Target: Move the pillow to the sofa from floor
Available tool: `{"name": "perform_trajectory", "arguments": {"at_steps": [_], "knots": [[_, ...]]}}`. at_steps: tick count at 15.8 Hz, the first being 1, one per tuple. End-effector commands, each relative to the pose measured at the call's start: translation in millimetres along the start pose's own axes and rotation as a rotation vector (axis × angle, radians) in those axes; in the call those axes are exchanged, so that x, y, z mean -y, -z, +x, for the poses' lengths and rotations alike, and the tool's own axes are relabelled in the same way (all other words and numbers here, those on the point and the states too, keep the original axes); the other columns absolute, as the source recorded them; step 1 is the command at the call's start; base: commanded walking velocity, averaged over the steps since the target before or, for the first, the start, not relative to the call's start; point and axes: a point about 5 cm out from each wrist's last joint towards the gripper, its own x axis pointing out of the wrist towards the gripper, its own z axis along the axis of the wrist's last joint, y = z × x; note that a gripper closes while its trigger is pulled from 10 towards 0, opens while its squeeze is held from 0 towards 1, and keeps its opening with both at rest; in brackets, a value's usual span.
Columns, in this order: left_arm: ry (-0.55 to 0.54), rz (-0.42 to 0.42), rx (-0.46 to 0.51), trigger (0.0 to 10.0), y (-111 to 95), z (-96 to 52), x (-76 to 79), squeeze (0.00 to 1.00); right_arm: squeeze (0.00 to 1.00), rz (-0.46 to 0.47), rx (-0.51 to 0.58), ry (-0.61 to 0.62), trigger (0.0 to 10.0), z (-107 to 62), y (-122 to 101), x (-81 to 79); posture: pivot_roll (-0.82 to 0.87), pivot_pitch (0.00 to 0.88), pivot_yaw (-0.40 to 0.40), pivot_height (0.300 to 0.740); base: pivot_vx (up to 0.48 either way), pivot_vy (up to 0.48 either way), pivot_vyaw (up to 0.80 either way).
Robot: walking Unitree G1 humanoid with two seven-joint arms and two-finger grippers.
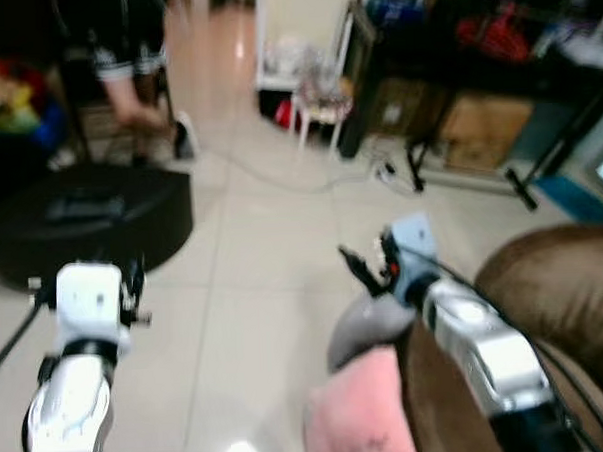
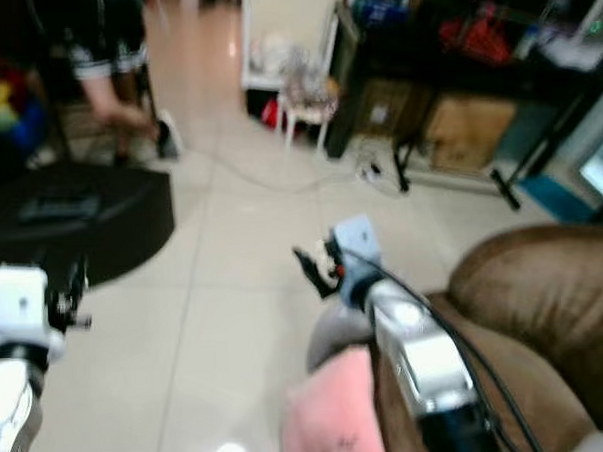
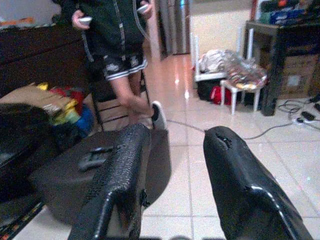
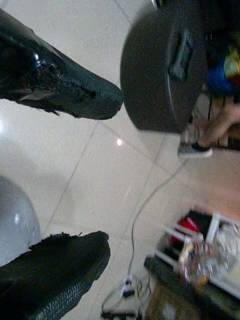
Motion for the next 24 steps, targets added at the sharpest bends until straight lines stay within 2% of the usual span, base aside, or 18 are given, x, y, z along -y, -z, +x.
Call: {"name": "perform_trajectory", "arguments": {"at_steps": [1,6,9,14,16,17,19,24], "knots": [[0.023,-0.015,0.007,10.0,-2,0.5,7.4,0.0,0.0,-0.005,-0.013,0.044,10.0,-4.4,4,12.0,0.06,0.0,-0.151,0.74,0.277,0.0,0.0],[0.026,-0.012,0.004,10.0,0,-0.6,8.3,0.0,0.0,0.018,-0.001,0.102,10.0,-4.8,7,13.5,0.06,0.0,-0.15,0.74,0.274,0.0,0.0],[0.072,0.019,0.005,10.0,-1,1.1,8.3,0.0,0.0,0.026,0.002,0.133,10.0,-3.9,10,11.5,0.05,0.0,-0.099,0.74,0.162,0.0,0.0],[0.118,0.048,0.021,10.0,-8,12.9,-3.9,0.0,0.0,0.093,-0.007,0.221,10.0,-9.2,24,5.2,0.01,0.0,0.013,0.74,0.048,0.0,0.0],[0.085,0.038,0.015,10.0,-6,15.7,-8.7,0.0,0.0,0.111,-0.001,0.242,10.0,-10.3,25,5.9,0.01,0.0,0.017,0.74,0.0,0.0,0.0],[0.026,0.048,-0.012,10.0,1,16.5,-17.4,0.0,0.0,0.14,0.031,0.272,10.0,-11.6,23,6.8,-0.01,0.0,0.019,0.73,0.0,0.0,0.0],[-0.011,0.062,-0.03,10.0,5,15.0,-22.7,0.0,0.0,0.157,0.049,0.31,10.0,-12.7,23,9.2,-0.01,0.0,0.015,0.715,0.0,0.0,0.0],[-0.038,0.05,-0.04,10.0,10,12.2,-23.0,0.0,0.0,0.177,0.039,0.345,10.0,-10.3,26,15.7,0.0,0.0,-0.016,0.68,0.0,0.0,0.0]]}}
